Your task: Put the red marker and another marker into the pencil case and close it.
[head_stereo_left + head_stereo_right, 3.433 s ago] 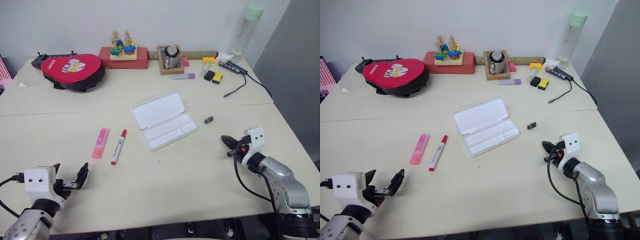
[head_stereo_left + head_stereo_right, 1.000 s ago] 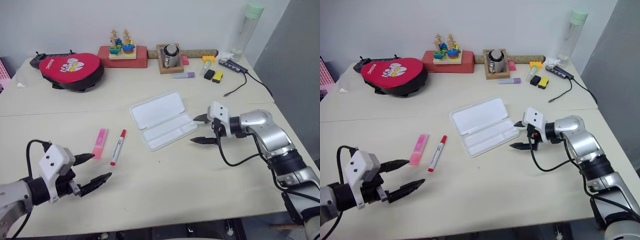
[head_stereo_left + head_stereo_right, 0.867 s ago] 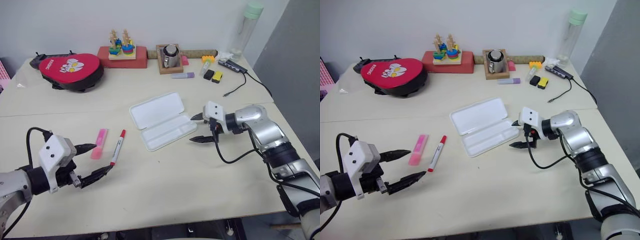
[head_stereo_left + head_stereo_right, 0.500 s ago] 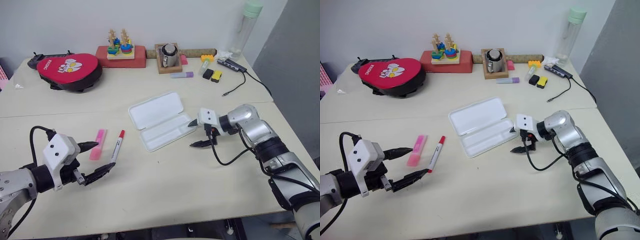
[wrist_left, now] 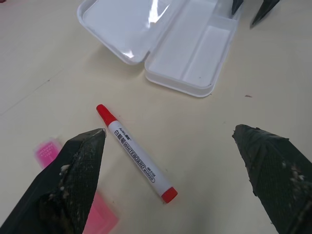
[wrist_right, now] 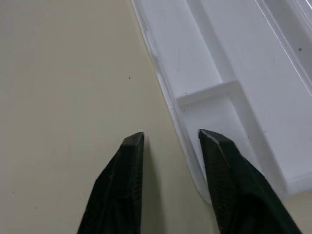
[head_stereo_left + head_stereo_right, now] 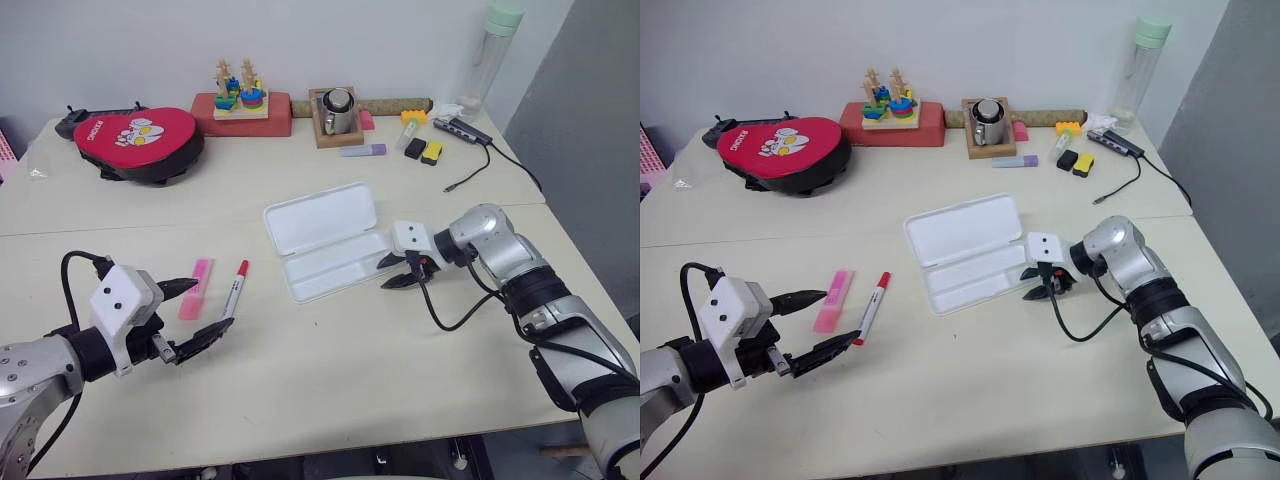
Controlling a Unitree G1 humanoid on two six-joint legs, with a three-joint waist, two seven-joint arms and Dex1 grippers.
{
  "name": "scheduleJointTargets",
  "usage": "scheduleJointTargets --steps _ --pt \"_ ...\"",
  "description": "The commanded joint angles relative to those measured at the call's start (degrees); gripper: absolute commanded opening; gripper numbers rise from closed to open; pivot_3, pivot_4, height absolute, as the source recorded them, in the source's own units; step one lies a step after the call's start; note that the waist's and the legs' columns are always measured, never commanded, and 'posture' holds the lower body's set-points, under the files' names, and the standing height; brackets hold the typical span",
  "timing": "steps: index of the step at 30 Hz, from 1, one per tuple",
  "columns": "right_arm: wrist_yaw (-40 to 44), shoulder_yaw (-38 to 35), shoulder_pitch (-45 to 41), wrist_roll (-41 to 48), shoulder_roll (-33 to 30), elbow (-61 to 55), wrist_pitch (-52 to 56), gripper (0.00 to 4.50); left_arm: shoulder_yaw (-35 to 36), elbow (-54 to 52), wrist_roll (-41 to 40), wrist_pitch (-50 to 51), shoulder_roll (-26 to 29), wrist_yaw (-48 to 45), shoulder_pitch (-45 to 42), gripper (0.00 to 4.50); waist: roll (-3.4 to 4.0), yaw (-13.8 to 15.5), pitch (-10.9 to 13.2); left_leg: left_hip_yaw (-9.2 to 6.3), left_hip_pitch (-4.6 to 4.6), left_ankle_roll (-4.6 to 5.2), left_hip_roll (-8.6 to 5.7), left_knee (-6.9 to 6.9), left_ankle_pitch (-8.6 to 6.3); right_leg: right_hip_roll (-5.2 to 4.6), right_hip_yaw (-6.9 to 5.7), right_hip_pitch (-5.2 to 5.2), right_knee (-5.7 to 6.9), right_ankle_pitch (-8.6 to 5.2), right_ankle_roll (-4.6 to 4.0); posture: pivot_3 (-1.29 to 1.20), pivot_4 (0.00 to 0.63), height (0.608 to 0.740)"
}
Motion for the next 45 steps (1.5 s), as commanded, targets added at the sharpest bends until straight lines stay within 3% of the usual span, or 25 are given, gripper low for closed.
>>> scheduleJointTargets --steps 1,4,5,11,19,27,38,45 --pt "1.46 0.19 -0.79 -0.78 -0.33 -0.32 -0.25 0.85 0.17 -0.65 0.45 -0.89 -0.42 0.57 -0.81 4.5 0.0 -0.01 0.0 0.01 0.0 0.0 0.0 0.01 0.0 0.0 0.01 0.0 0.0 0.0 0.0 0.0 0.15 0.74" --pt "1.93 0.25 -0.51 -1.08 -0.18 -0.62 -0.16 0.08 -0.19 -0.55 0.57 -1.01 -0.61 0.86 -1.17 4.5 0.0 -0.04 0.0 0.01 0.0 0.0 0.0 0.02 0.0 0.0 0.01 0.0 0.02 0.01 -0.01 0.0 0.15 0.74" --pt "2.22 0.33 -0.27 -1.06 -0.19 -1.0 -0.1 0.03 -0.31 -0.51 0.67 -1.03 -0.65 0.91 -1.22 4.5 0.0 -0.06 0.0 0.0 0.0 0.0 0.0 0.02 0.0 0.0 0.01 0.0 0.03 0.01 -0.01 0.0 0.15 0.74" --pt "2.49 0.23 0.13 -0.95 -0.11 -2.28 -0.12 0.03 -0.68 -0.37 1.2 -1.07 -1.06 1.11 -1.73 4.5 0.0 -0.09 0.0 0.01 0.03 0.0 0.0 0.03 0.0 0.0 0.0 0.0 0.07 0.0 0.0 0.0 0.15 0.74" --pt "7.64 -1.37 5.05 5.08 -3.44 -21.9 4.56 0.03 -0.4 0.44 1.96 -1.39 -1.61 1.05 -2.01 4.5 0.05 -0.23 0.03 -0.01 -0.02 0.0 0.0 0.02 0.0 0.0 0.0 -0.04 0.07 -0.01 0.01 0.0 0.15 0.74" --pt "5.05 -1.55 12.28 9.3 -6.08 -38.27 14.24 0.03 -2.27 1.84 3.18 -2.0 -2.11 1.04 -3.4 4.5 0.04 -0.03 0.02 -0.06 -0.01 0.0 -0.01 0.09 0.0 0.0 -0.01 -0.01 0.12 -0.13 0.22 0.0 0.15 0.74" --pt "-3.19 1.2 18.14 7.6 -5.48 -44.88 22.51 0.03 -4.06 4.17 4.03 -2.48 -1.11 -0.09 -5.53 4.5 0.03 -0.14 0.02 -0.05 0.0 0.0 -0.01 0.16 0.0 0.01 -0.01 -0.02 0.21 -0.14 0.21 0.0 0.15 0.74" --pt "-4.01 2.52 19.21 7.86 -6.37 -45.96 24.0 0.03 -4.15 5.06 4.14 -2.37 -0.36 -0.57 -6.26 4.5 0.02 -0.21 0.02 -0.05 0.0 0.0 -0.01 0.16 0.0 0.01 -0.01 -0.02 0.21 -0.14 0.21 0.0 0.15 0.74"
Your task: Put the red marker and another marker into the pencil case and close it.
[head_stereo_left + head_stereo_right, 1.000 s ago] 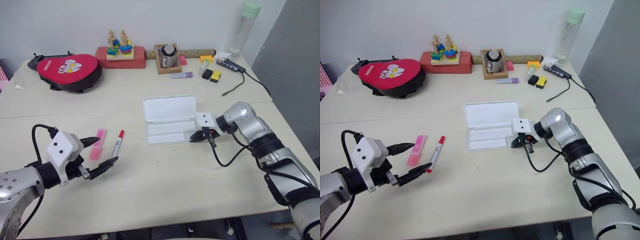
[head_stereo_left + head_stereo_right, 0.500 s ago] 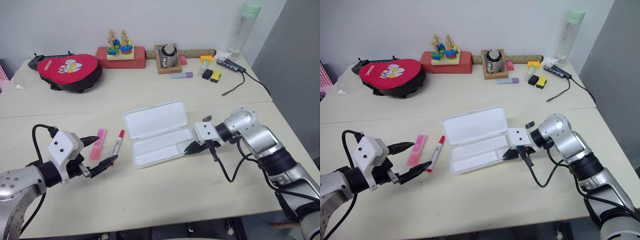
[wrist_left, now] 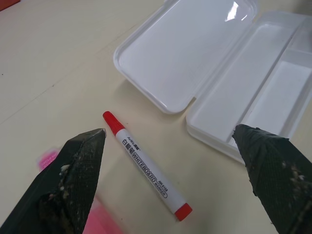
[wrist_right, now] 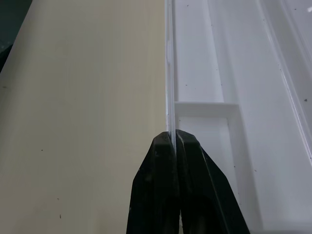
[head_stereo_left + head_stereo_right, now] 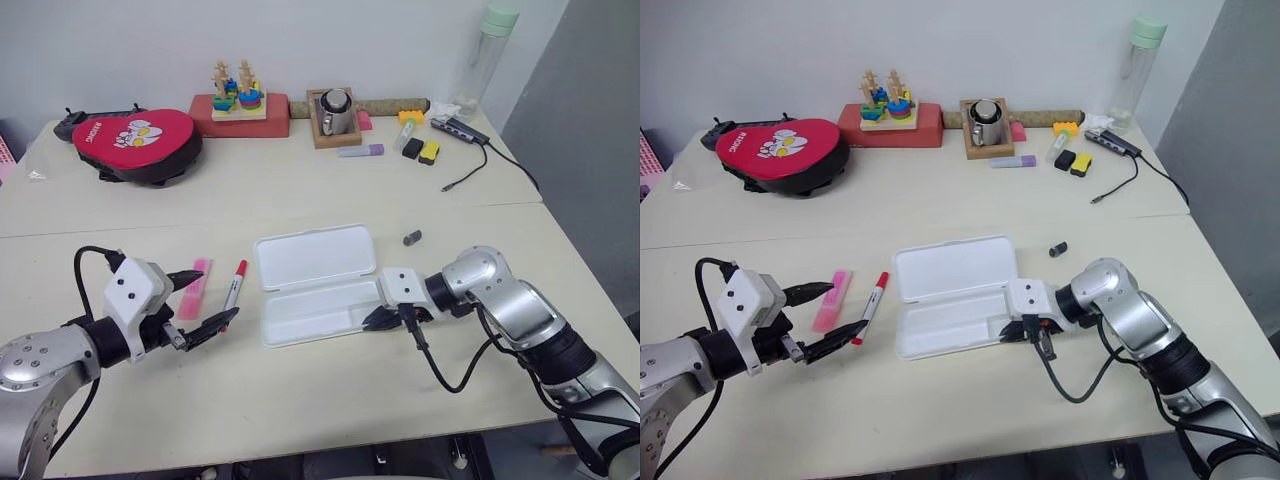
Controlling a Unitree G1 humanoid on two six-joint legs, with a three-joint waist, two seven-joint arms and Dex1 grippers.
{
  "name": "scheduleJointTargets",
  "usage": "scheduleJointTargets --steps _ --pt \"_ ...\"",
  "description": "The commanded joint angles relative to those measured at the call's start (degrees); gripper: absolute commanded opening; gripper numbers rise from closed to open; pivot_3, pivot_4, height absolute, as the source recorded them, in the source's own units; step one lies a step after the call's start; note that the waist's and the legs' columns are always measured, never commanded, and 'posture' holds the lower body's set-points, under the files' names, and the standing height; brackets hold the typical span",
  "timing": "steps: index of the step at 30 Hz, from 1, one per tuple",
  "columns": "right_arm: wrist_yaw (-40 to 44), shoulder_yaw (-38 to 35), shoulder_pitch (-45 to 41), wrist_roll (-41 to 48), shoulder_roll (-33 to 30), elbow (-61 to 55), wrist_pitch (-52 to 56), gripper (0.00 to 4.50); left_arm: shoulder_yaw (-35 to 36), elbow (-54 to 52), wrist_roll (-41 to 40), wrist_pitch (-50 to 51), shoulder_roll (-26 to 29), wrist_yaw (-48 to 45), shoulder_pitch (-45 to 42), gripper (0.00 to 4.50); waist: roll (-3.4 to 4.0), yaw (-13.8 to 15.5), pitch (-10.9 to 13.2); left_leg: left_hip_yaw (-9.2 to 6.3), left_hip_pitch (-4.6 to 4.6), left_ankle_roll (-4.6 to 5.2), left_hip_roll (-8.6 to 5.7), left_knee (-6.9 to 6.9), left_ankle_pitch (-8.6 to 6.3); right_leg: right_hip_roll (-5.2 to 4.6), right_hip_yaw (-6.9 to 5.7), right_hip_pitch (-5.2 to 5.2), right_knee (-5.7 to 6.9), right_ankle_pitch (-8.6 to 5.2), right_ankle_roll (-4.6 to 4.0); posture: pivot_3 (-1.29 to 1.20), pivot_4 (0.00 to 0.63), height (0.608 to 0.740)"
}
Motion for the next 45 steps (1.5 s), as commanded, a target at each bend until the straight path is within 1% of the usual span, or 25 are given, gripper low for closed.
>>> scheduleJointTargets --steps 1,4,6,9,16,20,23,24,29,33,35,37,38,39,44,45 --pt "-0.71 0.47 0.17 0.01 -0.23 -1.79 -0.13 0.03 0.36 -0.28 0.21 -0.84 0.94 -0.54 -0.99 4.5 0.0 -0.02 0.0 0.0 0.0 0.0 0.0 0.0 0.0 0.0 0.0 0.0 0.0 0.0 0.0 0.0 0.15 0.74" --pt "-1.24 0.22 0.04 0.3 -0.15 -2.24 0.03 0.56 0.11 -0.24 0.32 -0.68 1.11 -0.84 -1.5 4.5 0.0 -0.04 0.0 0.0 0.0 0.0 0.0 0.0 0.0 0.0 0.0 0.0 0.0 0.0 0.0 0.0 0.15 0.74" --pt "-2.04 -0.56 -0.3 0.9 0.2 -2.4 0.4 1.08 0.09 -0.15 0.44 -0.71 1.07 -0.94 -1.66 4.5 0.0 -0.04 0.0 0.0 0.0 0.0 0.0 0.0 0.0 0.0 0.0 0.0 0.0 0.0 0.0 0.0 0.15 0.74" --pt "-1.98 -1.48 -0.92 2.03 -0.05 -2.54 0.82 1.73 -0.04 -0.2 0.62 -0.7 0.92 -0.95 -1.7 4.5 0.0 -0.04 0.0 0.0 0.0 0.0 0.0 0.0 0.0 0.0 0.0 0.0 0.0 0.0 0.0 0.0 0.15 0.74" --pt "0.13 -4.29 -2.82 5.54 -3.08 -4.45 2.72 1.73 1.28 -0.09 1.07 -0.62 0.4 -0.05 -1.19 4.5 0.0 -0.02 0.0 -0.01 0.0 0.0 0.0 0.0 0.0 0.0 -0.01 0.0 0.0 0.0 0.0 0.0 0.15 0.74" --pt "0.94 -6.56 -4.06 8.0 -5.23 -6.26 5.19 1.73 1.2 -2.02 2.35 -0.07 -1.26 2.15 1.94 4.5 0.0 -0.03 0.0 0.0 -0.01 0.0 0.0 -0.01 0.0 0.0 0.0 0.0 -0.02 -0.01 0.0 0.0 0.15 0.74" --pt "1.3 -8.88 -4.75 10.57 -6.91 -8.0 7.37 1.73 -0.49 -3.58 3.57 1.98 -3.71 7.24 2.28 4.5 0.02 0.01 0.01 0.03 -0.03 0.0 0.0 -0.02 0.0 -0.02 0.03 -0.01 -0.06 -0.01 0.0 0.0 0.15 0.74" --pt "1.06 -9.21 -4.81 10.97 -7.18 -8.15 7.63 1.73 -0.73 -4.08 2.88 3.49 -4.42 8.42 1.93 4.5 -0.01 0.03 0.01 0.02 -0.04 0.0 -0.01 -0.02 0.0 -0.03 0.02 -0.01 -0.06 0.0 0.0 0.0 0.15 0.74" --pt "-0.16 -9.67 -5.2 11.53 -7.47 -7.9 7.89 1.73 -2.62 -4.1 4.26 7.68 -7.22 14.89 -0.57 4.5 -0.04 0.08 -0.01 -0.14 -0.01 0.0 -0.02 0.0 0.0 0.0 -0.09 0.04 0.0 0.0 0.0 0.0 0.15 0.74" --pt "-0.84 -10.21 -6.01 12.16 -7.33 -7.33 8.28 1.73 -6.53 -4.68 6.3 9.54 -10.79 20.9 -3.24 4.5 -0.04 0.09 -0.01 -0.13 -0.02 0.0 -0.04 0.04 0.0 -0.01 -0.06 0.06 0.0 0.01 0.02 0.0 0.15 0.74" --pt "-1.07 -10.31 -6.44 12.41 -7.3 -7.07 8.21 1.73 -7.65 -5.28 5.51 11.11 -12.61 22.58 -4.53 4.5 -0.06 0.15 -0.01 -0.14 -0.04 0.0 -0.05 0.04 0.0 -0.01 -0.06 0.07 -0.02 0.02 0.03 0.0 0.15 0.74" --pt "-1.29 -10.27 -6.9 12.54 -7.47 -6.4 7.85 1.75 -8.55 -5.58 5.09 12.08 -14.21 23.98 -5.61 4.12 -0.06 0.23 -0.01 -0.16 -0.04 0.0 -0.05 0.03 0.0 -0.01 -0.07 0.06 -0.01 0.02 0.03 0.0 0.15 0.74" --pt "-1.33 -10.2 -7.04 12.58 -7.57 -6.16 7.73 1.75 -8.84 -5.76 5.03 12.27 -14.45 24.04 -5.81 4.04 -0.06 0.27 -0.01 -0.18 -0.05 0.0 -0.05 0.03 0.0 -0.01 -0.09 0.07 -0.01 0.02 0.03 0.0 0.15 0.74" --pt "-1.38 -10.13 -7.18 12.56 -7.65 -5.93 7.6 1.75 -9.0 -5.87 4.97 12.84 -14.7 24.36 -6.1 3.76 -0.06 0.31 -0.01 -0.19 -0.04 0.0 -0.05 0.03 0.0 -0.01 -0.09 0.07 -0.01 0.02 0.03 0.0 0.15 0.74" --pt "-1.47 -10.04 -7.42 12.61 -7.81 -5.63 7.56 1.75 -9.23 -6.01 4.98 14.06 -14.58 24.84 -6.62 2.85 -0.05 0.39 -0.01 -0.19 -0.04 0.0 -0.05 0.03 0.0 -0.01 -0.09 0.07 -0.01 0.02 0.02 0.0 0.15 0.74" --pt "-1.47 -10.03 -7.44 12.62 -7.83 -5.62 7.59 1.75 -9.23 -6.03 4.99 14.2 -14.5 24.8 -6.62 2.55 -0.05 0.39 -0.01 -0.18 -0.04 0.0 -0.05 0.03 0.0 0.0 -0.09 0.07 -0.01 0.02 0.02 0.0 0.15 0.74"
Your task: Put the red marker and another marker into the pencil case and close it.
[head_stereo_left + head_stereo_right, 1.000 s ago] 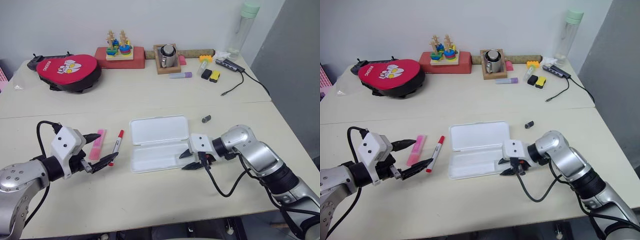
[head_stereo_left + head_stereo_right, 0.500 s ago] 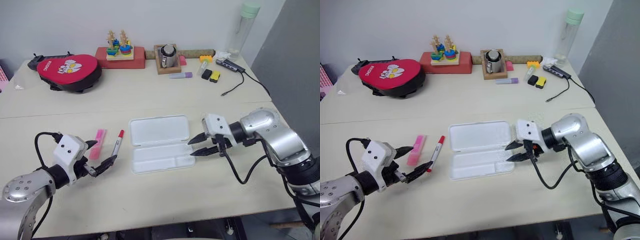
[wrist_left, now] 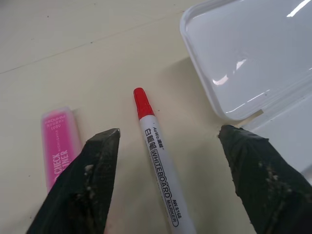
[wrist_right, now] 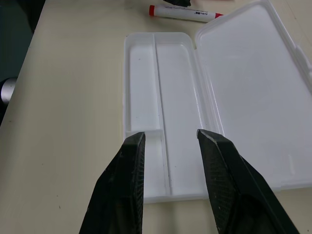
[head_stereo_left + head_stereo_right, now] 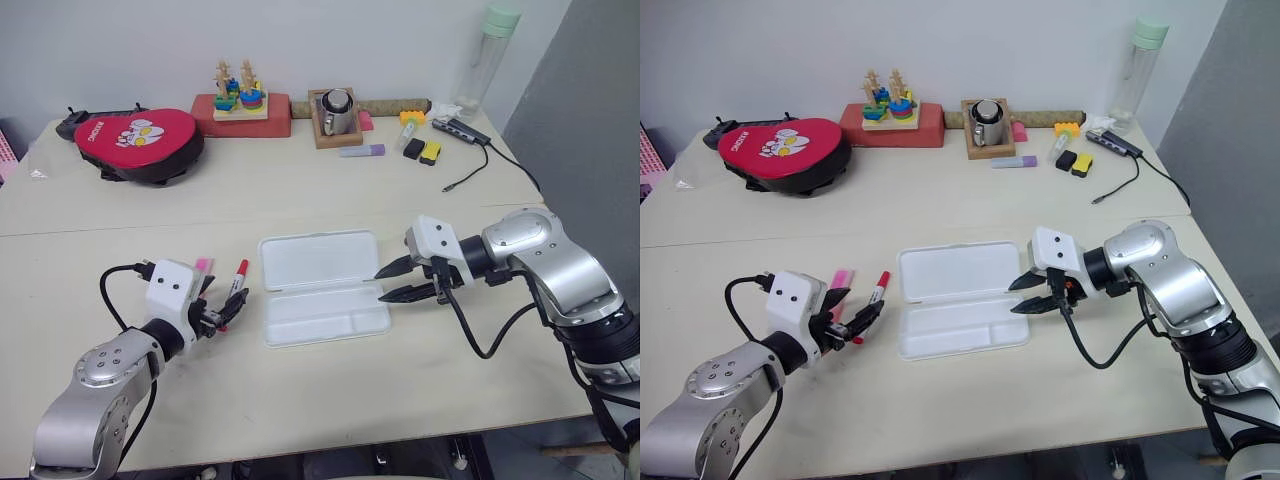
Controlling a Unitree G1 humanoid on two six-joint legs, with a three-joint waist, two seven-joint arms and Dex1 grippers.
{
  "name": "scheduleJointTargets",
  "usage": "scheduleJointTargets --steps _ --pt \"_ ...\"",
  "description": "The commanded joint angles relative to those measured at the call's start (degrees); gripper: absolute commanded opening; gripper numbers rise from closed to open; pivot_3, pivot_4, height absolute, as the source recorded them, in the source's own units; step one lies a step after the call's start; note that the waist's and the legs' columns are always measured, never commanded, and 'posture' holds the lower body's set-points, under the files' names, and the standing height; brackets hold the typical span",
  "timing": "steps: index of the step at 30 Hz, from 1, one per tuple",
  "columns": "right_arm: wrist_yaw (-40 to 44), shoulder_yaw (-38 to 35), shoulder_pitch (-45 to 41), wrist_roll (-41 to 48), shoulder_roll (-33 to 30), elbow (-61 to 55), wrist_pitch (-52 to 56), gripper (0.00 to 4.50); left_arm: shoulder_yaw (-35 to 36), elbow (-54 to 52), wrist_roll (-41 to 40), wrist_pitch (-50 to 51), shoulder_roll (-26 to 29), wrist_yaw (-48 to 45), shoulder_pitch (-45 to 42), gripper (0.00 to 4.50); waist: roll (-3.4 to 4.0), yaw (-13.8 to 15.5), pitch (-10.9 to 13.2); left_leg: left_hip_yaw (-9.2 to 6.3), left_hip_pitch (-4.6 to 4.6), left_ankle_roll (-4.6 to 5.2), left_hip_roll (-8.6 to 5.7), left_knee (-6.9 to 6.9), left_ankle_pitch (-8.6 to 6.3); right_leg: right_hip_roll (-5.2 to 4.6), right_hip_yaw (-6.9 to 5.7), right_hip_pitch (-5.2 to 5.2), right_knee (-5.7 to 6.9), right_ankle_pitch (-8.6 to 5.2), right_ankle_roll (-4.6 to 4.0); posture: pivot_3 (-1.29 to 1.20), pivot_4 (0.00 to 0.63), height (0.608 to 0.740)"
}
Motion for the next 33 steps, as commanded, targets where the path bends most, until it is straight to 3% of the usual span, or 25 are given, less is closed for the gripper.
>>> scheduleJointTargets --steps 1,33 --pt "-0.21 -1.71 -1.38 0.69 -0.73 -0.74 -0.53 1.75 0.35 -1.95 0.22 0.59 0.13 1.04 -0.52 2.45 0.0 0.01 0.0 0.0 0.0 0.0 0.0 0.0 0.0 0.0 0.0 0.0 0.0 0.0 0.0 0.0 0.15 0.74" --pt "-1.14 -1.81 -1.26 1.11 -0.96 -0.96 0.08 1.75 -5.21 2.23 4.18 3.79 -5.05 8.01 -5.25 2.45 -0.01 0.49 0.0 -0.05 -0.02 -0.01 -0.02 0.01 0.0 0.0 -0.02 0.01 -0.02 0.0 0.0 0.0 0.15 0.74"
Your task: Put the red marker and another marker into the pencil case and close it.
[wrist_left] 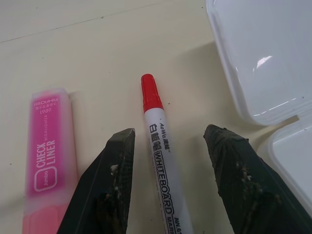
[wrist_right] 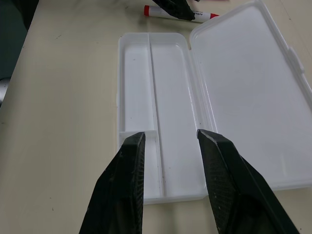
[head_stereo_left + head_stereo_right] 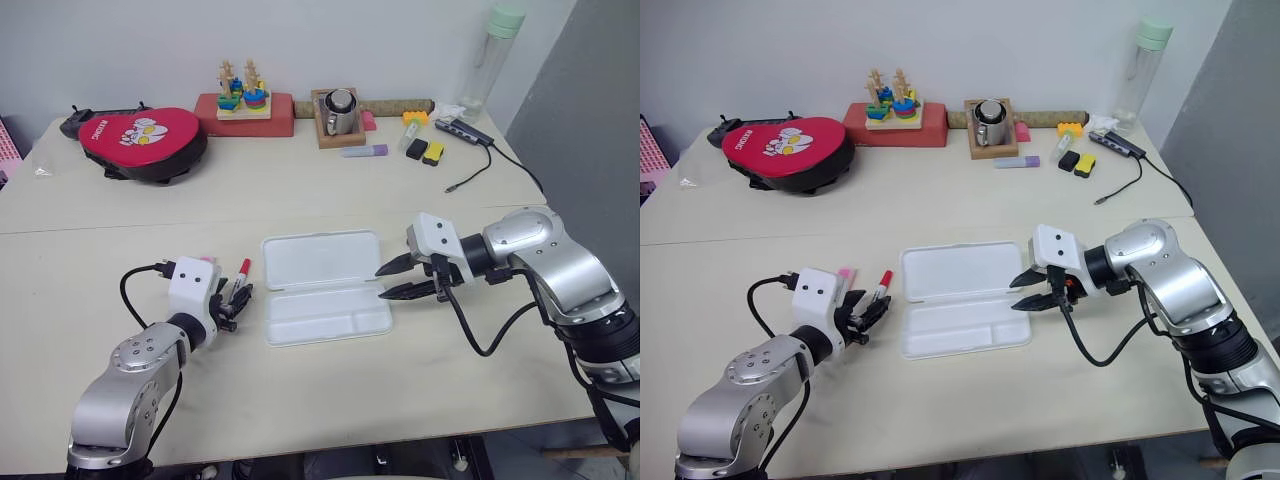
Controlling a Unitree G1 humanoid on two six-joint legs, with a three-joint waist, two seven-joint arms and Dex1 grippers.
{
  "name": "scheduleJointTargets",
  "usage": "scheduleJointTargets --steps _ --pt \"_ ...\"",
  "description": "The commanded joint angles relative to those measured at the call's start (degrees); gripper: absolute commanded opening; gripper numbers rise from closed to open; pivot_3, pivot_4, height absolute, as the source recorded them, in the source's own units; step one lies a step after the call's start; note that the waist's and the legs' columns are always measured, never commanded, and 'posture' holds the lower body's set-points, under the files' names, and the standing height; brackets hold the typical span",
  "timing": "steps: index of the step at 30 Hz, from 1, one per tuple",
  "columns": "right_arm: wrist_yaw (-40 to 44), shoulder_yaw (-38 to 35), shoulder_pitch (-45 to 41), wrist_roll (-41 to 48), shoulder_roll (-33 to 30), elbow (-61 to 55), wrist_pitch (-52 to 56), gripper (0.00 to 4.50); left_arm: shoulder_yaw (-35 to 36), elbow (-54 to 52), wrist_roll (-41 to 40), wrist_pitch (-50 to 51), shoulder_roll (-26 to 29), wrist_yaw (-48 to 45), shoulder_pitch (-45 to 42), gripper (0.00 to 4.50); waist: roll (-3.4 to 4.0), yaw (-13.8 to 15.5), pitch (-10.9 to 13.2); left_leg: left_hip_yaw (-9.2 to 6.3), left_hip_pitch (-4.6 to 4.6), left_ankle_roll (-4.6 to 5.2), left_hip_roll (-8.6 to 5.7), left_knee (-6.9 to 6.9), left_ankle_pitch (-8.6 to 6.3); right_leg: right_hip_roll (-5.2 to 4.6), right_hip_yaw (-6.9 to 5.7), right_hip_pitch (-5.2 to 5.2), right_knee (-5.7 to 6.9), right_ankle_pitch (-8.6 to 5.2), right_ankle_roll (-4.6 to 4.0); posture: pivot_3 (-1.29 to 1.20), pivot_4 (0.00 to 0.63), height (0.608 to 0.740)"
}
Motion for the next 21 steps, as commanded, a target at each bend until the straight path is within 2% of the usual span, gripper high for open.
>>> scheduleJointTargets --steps 1,12,21 --pt "-0.02 -1.79 -1.1 1.05 -0.68 -1.07 0.03 1.75 -0.14 -0.28 0.68 -0.08 -0.46 0.54 -0.44 2.45 0.0 0.0 0.0 0.0 0.0 0.0 0.0 0.0 0.0 0.0 0.0 0.0 0.0 0.0 0.0 0.0 0.15 0.74" --pt "-0.15 -1.83 -1.08 1.05 -0.87 -0.92 0.09 1.75 -0.69 1.84 0.5 4.67 -2.17 2.29 -0.97 2.45 0.0 0.06 0.0 0.0 0.01 0.0 0.0 0.0 0.0 0.0 0.0 0.01 0.01 0.0 0.0 0.0 0.15 0.74" --pt "-0.03 -1.8 -0.92 1.21 -1.21 -1.14 0.19 1.75 0.21 2.05 0.02 5.09 -2.98 2.58 -1.68 0.81 0.0 0.11 0.0 -0.01 0.04 0.0 -0.01 0.02 0.0 0.0 0.0 0.05 0.01 0.0 0.01 0.0 0.15 0.74"
